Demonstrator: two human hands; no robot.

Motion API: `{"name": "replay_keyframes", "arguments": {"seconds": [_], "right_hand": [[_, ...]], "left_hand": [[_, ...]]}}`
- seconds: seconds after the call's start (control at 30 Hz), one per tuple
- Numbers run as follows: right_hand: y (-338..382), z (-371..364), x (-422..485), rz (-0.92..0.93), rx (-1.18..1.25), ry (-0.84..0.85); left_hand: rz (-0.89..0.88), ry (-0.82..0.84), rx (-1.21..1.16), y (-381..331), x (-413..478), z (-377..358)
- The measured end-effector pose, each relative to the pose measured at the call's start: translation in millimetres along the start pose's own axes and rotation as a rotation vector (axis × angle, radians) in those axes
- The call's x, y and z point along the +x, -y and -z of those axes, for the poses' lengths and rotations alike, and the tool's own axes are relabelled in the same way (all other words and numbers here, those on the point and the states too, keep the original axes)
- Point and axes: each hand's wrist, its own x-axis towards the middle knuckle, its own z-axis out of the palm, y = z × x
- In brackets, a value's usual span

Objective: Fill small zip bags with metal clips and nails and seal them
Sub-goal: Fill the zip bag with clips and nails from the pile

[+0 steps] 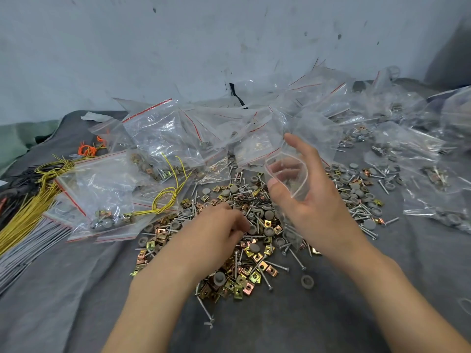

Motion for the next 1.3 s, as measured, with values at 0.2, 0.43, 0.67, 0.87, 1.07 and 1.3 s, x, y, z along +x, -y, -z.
{"name": "replay_keyframes", "arguments": {"seconds": [0.2,0.43,0.67,0.87,1.07,1.3], "right_hand": [[-0.9,-0.6,0.0,-0.005,-0.008,0.011],[-3.1,3.0,-0.5,-0.007,0.002,0.003],[-2.7,2.3,0.1,-0.009,-0.013,0.008],[-2.3,-0.4,0.6,-0.003,-0.009,0.010],[-4.2,-0.4,0.7,-0.003,-0.010,0.013],[-4.0,-1.0,0.4,-0.002,-0.010,0.013]], "left_hand": [[0.063,-0.062,0.208,1.8,0.5,-6.4],[0.060,-0.158,-0.205,16.7,5.4,-4.8],[0.288,-0.119,-1.445,22.1,10.4,0.1],[0.290,-0.089,-1.522,22.0,10.0,0.6],[0.283,-0.137,-1.447,19.5,10.6,1.3],[0.236,-0.124,-1.347,21.3,9.7,0.6]]}}
